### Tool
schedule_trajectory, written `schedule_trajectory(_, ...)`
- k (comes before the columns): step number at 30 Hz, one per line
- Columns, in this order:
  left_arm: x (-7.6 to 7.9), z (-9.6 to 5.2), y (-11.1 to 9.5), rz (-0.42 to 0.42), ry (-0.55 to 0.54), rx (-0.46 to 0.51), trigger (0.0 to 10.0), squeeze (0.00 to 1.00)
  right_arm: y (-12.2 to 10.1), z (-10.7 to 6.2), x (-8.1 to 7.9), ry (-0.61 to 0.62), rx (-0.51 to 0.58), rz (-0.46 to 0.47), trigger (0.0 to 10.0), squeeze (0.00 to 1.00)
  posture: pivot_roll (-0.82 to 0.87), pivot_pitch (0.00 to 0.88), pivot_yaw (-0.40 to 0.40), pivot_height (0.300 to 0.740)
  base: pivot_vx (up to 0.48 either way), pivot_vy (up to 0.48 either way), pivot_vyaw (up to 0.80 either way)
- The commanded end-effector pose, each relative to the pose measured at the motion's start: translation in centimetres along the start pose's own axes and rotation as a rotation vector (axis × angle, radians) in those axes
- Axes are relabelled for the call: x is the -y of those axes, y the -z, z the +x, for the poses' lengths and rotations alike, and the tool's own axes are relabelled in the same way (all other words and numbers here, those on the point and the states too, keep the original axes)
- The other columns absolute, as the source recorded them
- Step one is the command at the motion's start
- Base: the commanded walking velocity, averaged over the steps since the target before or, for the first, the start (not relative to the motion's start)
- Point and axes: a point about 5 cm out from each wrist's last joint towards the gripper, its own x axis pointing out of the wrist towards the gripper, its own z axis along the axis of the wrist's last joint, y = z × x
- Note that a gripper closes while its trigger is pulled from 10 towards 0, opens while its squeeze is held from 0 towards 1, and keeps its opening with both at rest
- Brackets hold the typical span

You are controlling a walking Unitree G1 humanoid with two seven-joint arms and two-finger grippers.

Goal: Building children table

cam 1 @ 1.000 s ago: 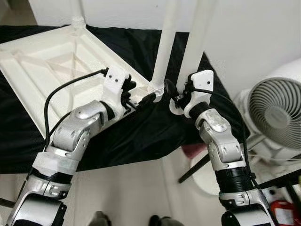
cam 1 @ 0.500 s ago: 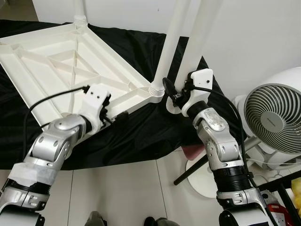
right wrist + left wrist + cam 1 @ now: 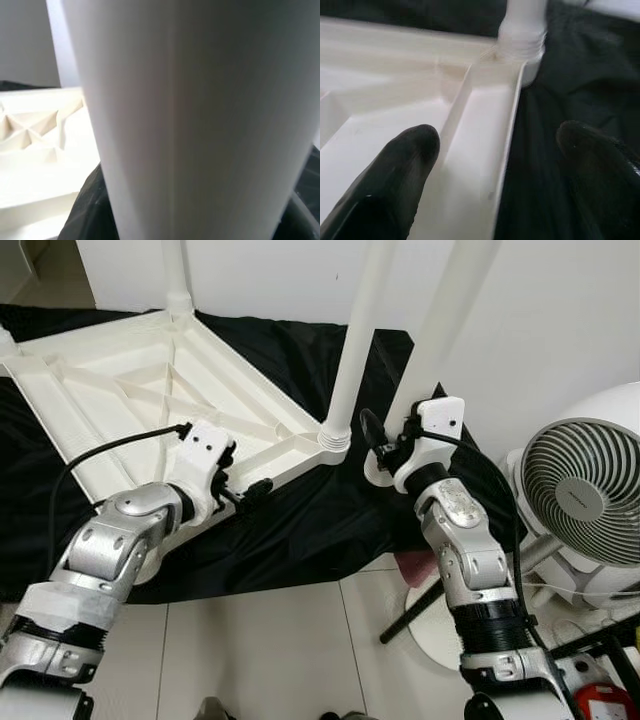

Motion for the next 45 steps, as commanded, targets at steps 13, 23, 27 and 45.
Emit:
schedule_trajectory(13, 1.6, 3.4, 0.4, -0.072, -0.059, 0.062, 10.0, 0.0, 1.8, -2.3, 1.7, 0.145, 0.003, 0.002, 10.0, 0.0, 0.02, 0.0, -0.029, 0.74, 0.0, 0.0, 0.0)
schedule_trajectory(23, 0.6, 2.5, 3.1, -0.02, -0.025, -0.141, 10.0, 0.0, 1.8, -2.0, 1.8, 0.144, 0.004, -0.017, 10.0, 0.0, 0.03, 0.0, -0.047, 0.74, 0.0, 0.0, 0.0)
schedule_trajectory(27, -0.8, 2.0, 4.8, 0.024, -0.12, -0.242, 10.0, 0.0, 2.2, -2.1, 1.7, 0.14, -0.008, -0.028, 10.0, 0.0, 0.04, 0.0, -0.053, 0.74, 0.0, 0.0, 0.0)
schedule_trajectory(45, -0.6, 0.5, 5.3, 0.037, -0.089, -0.3, 0.0, 0.0, 2.3, -1.0, 1.4, 0.094, -0.005, -0.025, 10.0, 0.0, 0.1, 0.0, -0.088, 0.74, 0.0, 0.0, 0.0)
